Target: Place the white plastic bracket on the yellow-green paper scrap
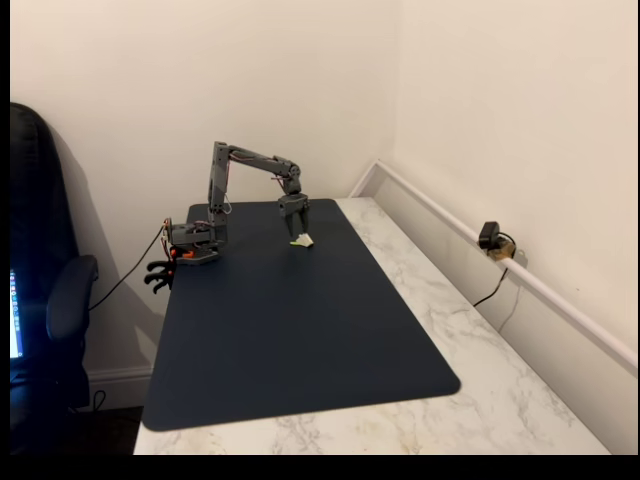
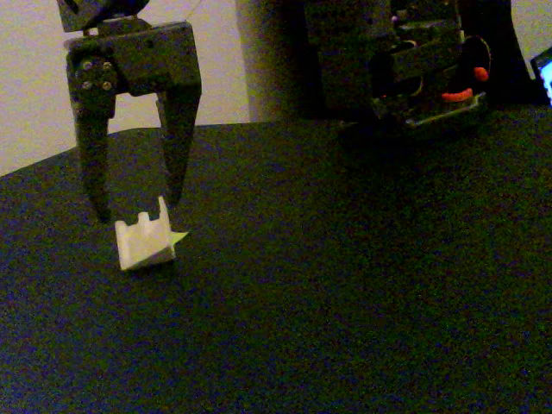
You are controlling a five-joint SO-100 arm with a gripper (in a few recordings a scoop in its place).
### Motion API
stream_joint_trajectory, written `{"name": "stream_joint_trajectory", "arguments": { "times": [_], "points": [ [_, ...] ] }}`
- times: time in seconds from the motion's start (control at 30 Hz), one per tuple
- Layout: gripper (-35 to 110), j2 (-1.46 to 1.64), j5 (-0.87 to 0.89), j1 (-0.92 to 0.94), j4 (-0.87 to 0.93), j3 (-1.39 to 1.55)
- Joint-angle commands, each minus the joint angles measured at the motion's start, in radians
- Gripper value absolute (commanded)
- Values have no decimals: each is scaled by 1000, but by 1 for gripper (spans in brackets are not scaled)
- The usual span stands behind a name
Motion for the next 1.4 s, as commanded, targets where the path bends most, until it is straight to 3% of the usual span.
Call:
{"name": "stream_joint_trajectory", "arguments": {
  "times": [0.0, 0.07, 0.13, 0.17, 0.67, 1.13, 1.37],
  "points": [
    [35, 43, 3, 18, 26, -43],
    [25, 77, 2, 12, 43, -41],
    [2, 156, -8, 5, 35, -17],
    [0, 201, -18, -2, 34, -5],
    [0, 968, -377, -210, -92, 411],
    [0, 1445, -423, -233, -63, 833],
    [0, 1852, -391, -206, 91, 1042]
  ]
}}
